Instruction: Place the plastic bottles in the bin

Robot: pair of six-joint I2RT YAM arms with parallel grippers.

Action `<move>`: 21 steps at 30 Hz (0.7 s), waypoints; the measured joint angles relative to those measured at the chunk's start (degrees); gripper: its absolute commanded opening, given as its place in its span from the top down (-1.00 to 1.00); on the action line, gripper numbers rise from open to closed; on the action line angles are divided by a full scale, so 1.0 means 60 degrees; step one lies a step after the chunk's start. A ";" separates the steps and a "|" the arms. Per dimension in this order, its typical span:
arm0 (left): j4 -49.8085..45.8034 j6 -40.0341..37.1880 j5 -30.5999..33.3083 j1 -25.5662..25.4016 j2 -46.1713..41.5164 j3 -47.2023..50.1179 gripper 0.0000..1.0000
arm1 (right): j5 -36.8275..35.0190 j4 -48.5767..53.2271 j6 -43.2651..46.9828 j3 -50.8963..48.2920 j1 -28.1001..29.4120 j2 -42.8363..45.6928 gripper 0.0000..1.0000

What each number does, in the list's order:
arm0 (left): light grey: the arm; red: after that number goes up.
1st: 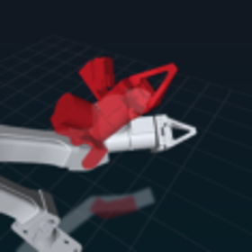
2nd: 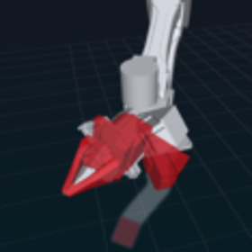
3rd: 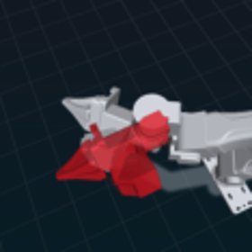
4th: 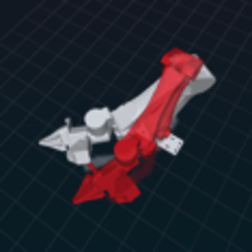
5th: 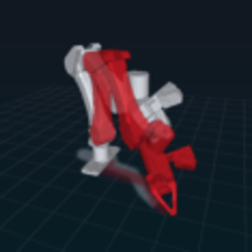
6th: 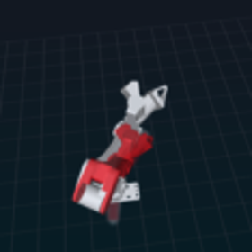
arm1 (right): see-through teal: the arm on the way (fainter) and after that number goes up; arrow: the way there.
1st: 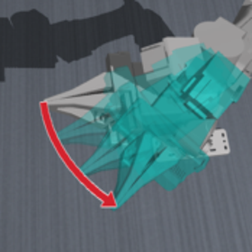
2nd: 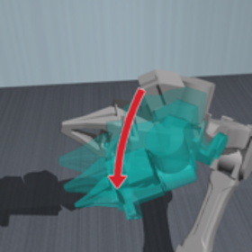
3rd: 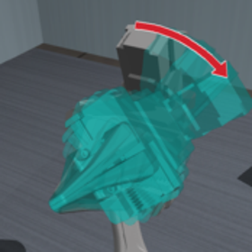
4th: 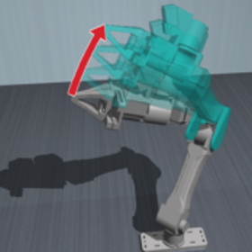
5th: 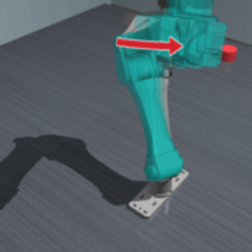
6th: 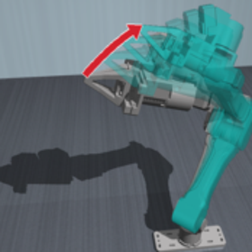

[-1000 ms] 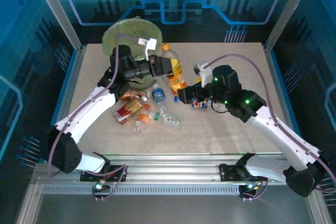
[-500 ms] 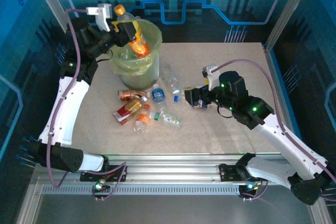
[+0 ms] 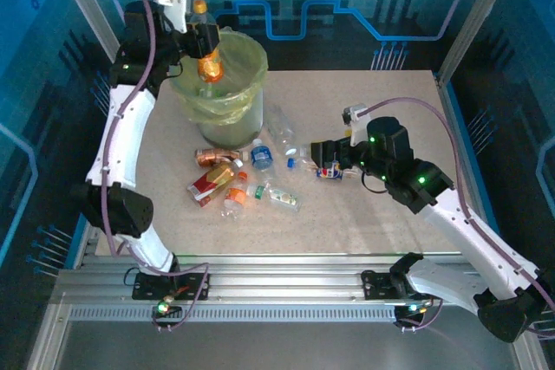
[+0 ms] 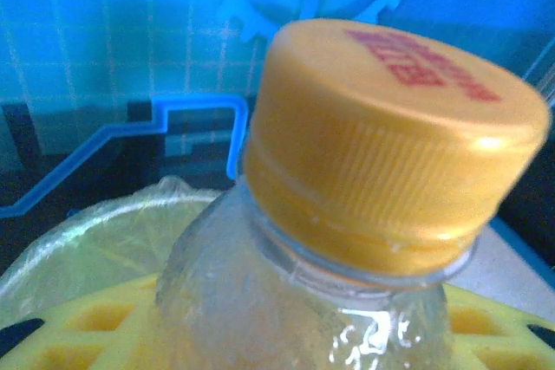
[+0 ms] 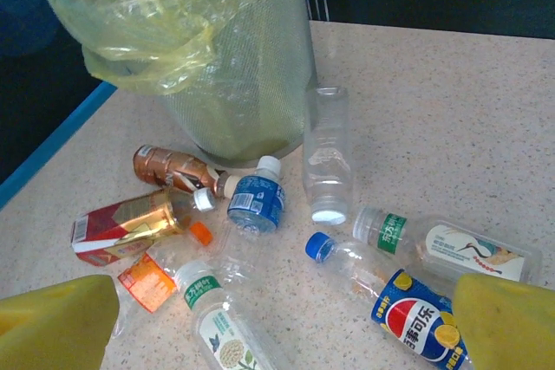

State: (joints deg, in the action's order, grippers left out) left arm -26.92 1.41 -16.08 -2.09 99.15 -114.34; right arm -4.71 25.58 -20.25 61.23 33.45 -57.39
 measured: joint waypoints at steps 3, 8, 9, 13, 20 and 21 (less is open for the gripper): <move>-0.0503 -0.0484 0.0226 0.0000 0.0477 -0.0280 0.11 | 0.0066 -0.0062 -0.0131 -0.0131 -0.0098 0.0117 -0.99; -0.1158 -0.1177 0.0539 0.0000 0.1177 -0.0495 0.11 | 0.0113 -0.0178 -0.0273 -0.0280 -0.0193 0.0390 -1.00; -0.1275 -0.1290 0.0586 0.0000 0.1308 -0.0528 0.11 | 0.0131 -0.0200 -0.0306 -0.0280 -0.0219 0.0426 -0.99; -0.1621 -0.1643 0.0761 0.0000 0.1763 -0.0546 0.11 | 0.0146 -0.0204 -0.0412 -0.0280 -0.0321 0.0419 -0.99; -0.2022 -0.2069 0.1075 -0.0011 0.2350 -0.0576 -0.04 | 0.0200 -0.0197 -0.0484 -0.0280 -0.0401 0.0138 -0.99; -0.2069 -0.2109 0.1122 -0.0022 0.2412 -0.0583 -0.07 | 0.0182 -0.0186 -0.0510 -0.0280 -0.0401 0.0084 -0.99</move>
State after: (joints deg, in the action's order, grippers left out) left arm -39.33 -11.25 -9.34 -2.22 113.62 -117.84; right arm -3.62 24.47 -23.31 59.55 31.05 -56.88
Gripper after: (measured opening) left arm 0.532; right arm 0.996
